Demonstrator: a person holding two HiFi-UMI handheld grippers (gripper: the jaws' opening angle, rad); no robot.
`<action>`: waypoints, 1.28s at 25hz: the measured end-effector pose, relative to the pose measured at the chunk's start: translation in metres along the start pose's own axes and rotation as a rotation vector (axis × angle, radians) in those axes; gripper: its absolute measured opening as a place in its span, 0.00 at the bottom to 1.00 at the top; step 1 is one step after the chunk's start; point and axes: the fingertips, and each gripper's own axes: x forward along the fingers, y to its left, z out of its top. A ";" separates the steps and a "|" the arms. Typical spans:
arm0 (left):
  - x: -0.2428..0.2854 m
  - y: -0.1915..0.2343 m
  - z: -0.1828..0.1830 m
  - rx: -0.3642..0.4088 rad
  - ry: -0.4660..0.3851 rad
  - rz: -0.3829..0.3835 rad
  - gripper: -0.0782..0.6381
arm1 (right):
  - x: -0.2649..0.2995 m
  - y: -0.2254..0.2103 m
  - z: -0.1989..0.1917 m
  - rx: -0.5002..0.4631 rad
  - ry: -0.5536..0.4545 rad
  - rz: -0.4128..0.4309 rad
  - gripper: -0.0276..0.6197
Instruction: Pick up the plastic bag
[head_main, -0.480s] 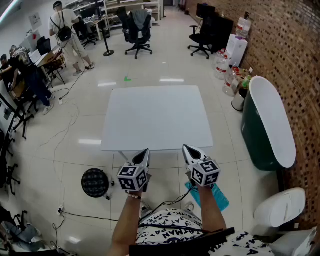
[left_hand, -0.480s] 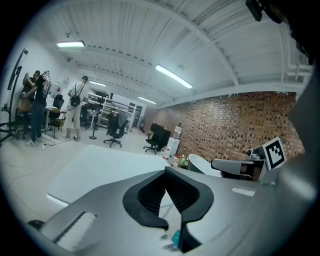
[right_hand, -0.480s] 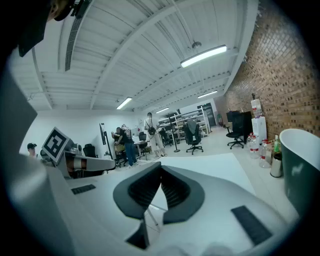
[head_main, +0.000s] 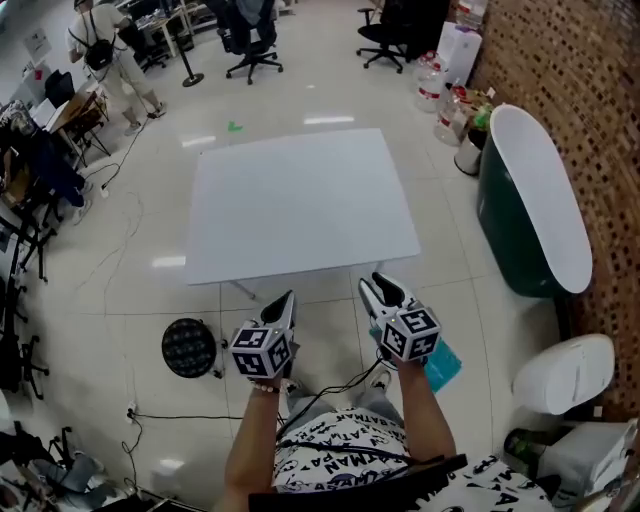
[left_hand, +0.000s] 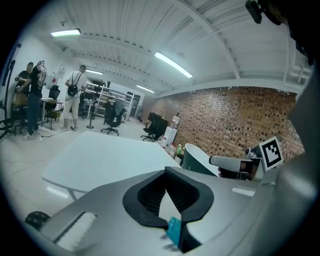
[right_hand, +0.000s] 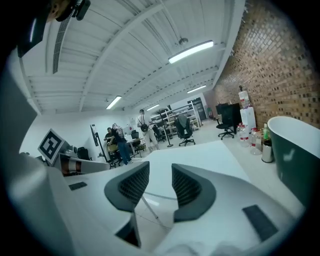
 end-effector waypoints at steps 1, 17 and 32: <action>0.004 -0.001 -0.008 -0.004 0.016 -0.004 0.12 | -0.002 -0.007 -0.009 0.010 0.017 -0.009 0.28; 0.083 -0.097 -0.183 0.001 0.372 -0.225 0.12 | -0.081 -0.108 -0.210 0.253 0.319 -0.208 0.48; 0.196 -0.086 -0.400 0.010 0.635 -0.245 0.12 | -0.063 -0.197 -0.491 0.391 0.639 -0.249 0.48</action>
